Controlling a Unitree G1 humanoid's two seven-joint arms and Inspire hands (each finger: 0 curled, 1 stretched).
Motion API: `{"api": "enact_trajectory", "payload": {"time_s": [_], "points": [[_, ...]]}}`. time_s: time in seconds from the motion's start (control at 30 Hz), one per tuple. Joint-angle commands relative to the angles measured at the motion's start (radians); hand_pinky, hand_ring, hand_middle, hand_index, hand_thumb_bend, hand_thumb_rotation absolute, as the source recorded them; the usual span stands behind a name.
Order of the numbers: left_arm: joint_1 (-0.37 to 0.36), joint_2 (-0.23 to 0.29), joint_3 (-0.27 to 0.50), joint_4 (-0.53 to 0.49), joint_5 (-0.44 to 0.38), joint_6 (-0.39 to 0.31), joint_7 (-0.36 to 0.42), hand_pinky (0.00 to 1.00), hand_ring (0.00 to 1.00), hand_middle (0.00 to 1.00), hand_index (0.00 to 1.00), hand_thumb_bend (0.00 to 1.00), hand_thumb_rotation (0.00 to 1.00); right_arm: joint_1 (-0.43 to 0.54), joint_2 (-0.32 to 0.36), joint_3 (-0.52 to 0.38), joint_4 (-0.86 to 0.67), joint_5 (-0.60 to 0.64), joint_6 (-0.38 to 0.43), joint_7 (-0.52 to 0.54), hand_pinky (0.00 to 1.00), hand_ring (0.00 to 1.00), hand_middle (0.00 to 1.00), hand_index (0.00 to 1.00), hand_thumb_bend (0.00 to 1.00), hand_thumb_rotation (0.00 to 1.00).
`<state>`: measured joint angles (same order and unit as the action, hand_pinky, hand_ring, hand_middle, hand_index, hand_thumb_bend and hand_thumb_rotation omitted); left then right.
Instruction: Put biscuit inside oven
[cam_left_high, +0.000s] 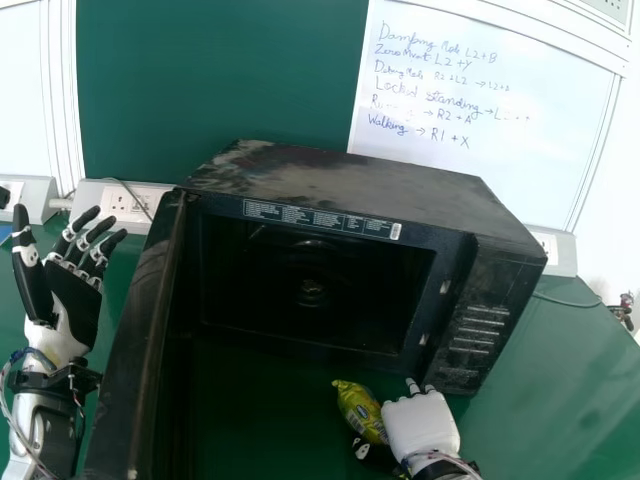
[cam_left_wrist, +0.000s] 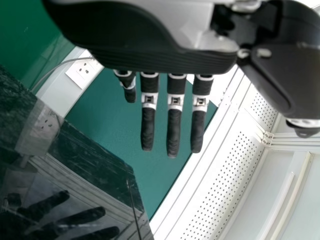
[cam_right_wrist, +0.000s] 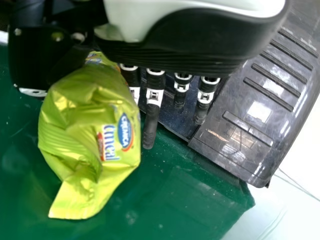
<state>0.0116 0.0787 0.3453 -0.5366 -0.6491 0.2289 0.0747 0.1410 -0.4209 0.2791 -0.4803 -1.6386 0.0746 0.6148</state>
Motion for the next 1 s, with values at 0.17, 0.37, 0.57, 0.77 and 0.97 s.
{"api": "enact_trajectory", "payload": {"time_s": [0.17, 0.37, 0.57, 0.77, 0.97], "points": [[-0.009, -0.004, -0.008, 0.001, 0.001, -0.001, -0.002, 0.65, 0.63, 0.62, 0.63, 0.84, 0.48, -0.011, 0.01, 0.011, 0.018, 0.075, -0.005, -0.04, 0.84, 0.73, 0.65, 0.48, 0.52, 0.13], [-0.008, -0.009, -0.006, -0.001, -0.007, 0.002, 0.0, 0.66, 0.63, 0.63, 0.64, 0.83, 0.48, -0.033, 0.009, 0.013, 0.003, 0.078, -0.005, -0.021, 0.84, 0.69, 0.63, 0.49, 0.52, 0.13], [-0.002, -0.007, -0.005, 0.006, 0.006, -0.007, -0.01, 0.67, 0.65, 0.64, 0.66, 0.85, 0.48, -0.046, 0.009, 0.01, 0.0, 0.084, -0.003, -0.03, 0.82, 0.66, 0.6, 0.49, 0.52, 0.13], [-0.003, -0.005, -0.003, 0.014, 0.006, -0.011, -0.019, 0.68, 0.65, 0.65, 0.66, 0.86, 0.48, -0.077, 0.014, 0.006, 0.0, 0.083, 0.0, -0.021, 0.82, 0.65, 0.58, 0.49, 0.52, 0.13], [-0.008, -0.01, 0.003, 0.018, -0.002, -0.007, -0.014, 0.67, 0.64, 0.64, 0.65, 0.86, 0.47, -0.119, 0.018, 0.004, 0.0, 0.091, 0.0, 0.028, 0.84, 0.66, 0.58, 0.49, 0.52, 0.13]]}}
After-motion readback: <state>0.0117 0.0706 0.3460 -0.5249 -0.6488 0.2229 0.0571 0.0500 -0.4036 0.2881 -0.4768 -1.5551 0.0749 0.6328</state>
